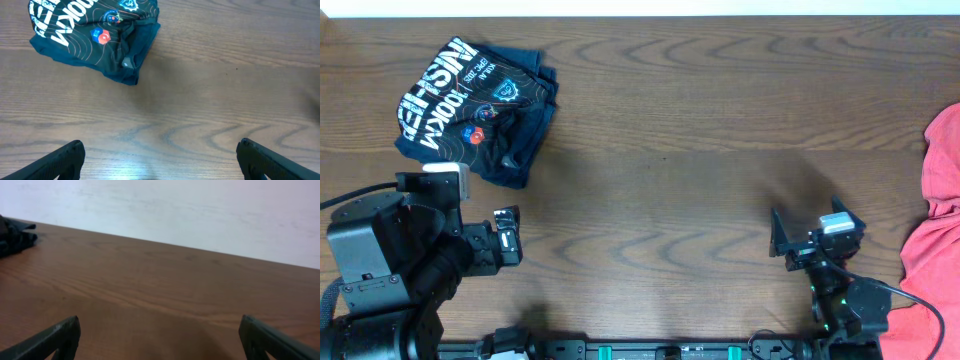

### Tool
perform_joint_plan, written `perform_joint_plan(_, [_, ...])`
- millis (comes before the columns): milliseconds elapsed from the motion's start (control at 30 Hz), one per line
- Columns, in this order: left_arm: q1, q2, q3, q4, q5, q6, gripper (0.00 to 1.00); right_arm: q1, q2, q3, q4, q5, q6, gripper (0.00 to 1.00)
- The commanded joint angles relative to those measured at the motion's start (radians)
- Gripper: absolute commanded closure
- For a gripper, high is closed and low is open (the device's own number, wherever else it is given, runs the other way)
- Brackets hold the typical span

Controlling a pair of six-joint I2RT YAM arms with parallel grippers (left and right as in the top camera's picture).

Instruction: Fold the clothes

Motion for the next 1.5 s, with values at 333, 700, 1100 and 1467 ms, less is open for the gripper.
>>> perform_joint_plan(333, [-0.004,0.001,0.010,0.000,-0.006,-0.002,0.02,-0.010,-0.008,-0.034,0.051,-0.027,-0.006,0.01])
perform_joint_plan(700, [-0.004,0.001,0.010,0.000,-0.006,-0.002,0.02,-0.010,-0.008,-0.034,0.051,-0.027,-0.006,0.01])
perform_joint_plan(1100, [-0.011,-0.014,0.010,-0.010,-0.006,-0.002,0.02,-0.010,-0.008,-0.034,0.051,-0.027,-0.006,0.01])
perform_joint_plan(1467, [-0.069,-0.250,-0.241,0.592,-0.005,0.024,0.02,-0.010,-0.008,-0.034,0.051,-0.027,-0.006,0.01])
